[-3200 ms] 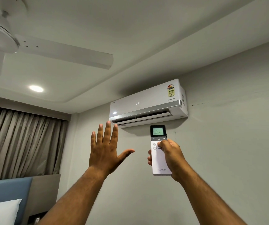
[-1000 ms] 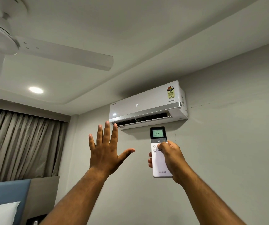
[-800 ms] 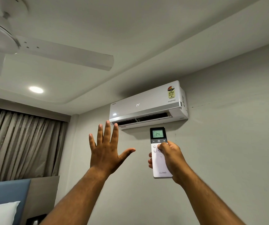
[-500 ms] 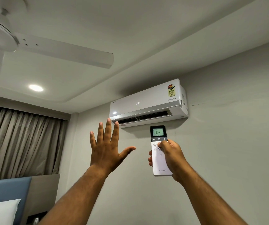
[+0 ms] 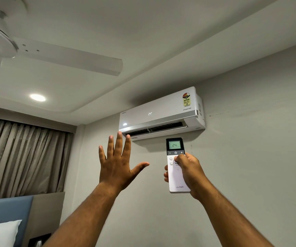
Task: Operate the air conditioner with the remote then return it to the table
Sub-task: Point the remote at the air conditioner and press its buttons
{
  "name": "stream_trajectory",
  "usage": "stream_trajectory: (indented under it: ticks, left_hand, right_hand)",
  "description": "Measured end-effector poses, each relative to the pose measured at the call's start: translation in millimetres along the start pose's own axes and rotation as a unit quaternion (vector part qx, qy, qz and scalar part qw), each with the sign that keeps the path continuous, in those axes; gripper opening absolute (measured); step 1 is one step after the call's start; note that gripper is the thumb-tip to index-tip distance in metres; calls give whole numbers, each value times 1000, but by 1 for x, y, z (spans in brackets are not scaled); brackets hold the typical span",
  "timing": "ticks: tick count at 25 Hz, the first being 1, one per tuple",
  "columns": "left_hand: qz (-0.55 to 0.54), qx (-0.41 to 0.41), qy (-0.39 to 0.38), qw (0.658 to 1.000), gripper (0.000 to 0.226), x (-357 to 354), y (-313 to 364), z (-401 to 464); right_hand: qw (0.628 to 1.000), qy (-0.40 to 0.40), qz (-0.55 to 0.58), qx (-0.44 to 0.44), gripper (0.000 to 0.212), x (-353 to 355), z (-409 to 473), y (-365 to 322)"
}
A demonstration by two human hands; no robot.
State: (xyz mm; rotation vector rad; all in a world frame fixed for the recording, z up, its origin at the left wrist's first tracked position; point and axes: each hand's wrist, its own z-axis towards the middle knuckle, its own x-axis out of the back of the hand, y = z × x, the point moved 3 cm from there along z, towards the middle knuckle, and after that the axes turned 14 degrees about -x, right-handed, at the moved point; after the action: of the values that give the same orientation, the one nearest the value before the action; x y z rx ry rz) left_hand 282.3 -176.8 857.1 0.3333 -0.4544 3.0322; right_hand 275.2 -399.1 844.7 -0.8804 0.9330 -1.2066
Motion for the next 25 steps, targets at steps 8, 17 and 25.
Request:
stream_trajectory:
  ticks: [8,17,25]
  left_hand:
    - [-2,1,-4,1000,103,2,4,0]
    - [-1,5,-3,1000,102,7,4,0]
    - [-3,4,-2,1000,102,10,5,-2]
  right_hand:
    - [1000,4,-8,3,20,5,-1,-2]
    - [1000,3,-6,7,17,5,-5,-4]
    - [1000,1,1,6,14,5,-8,-4]
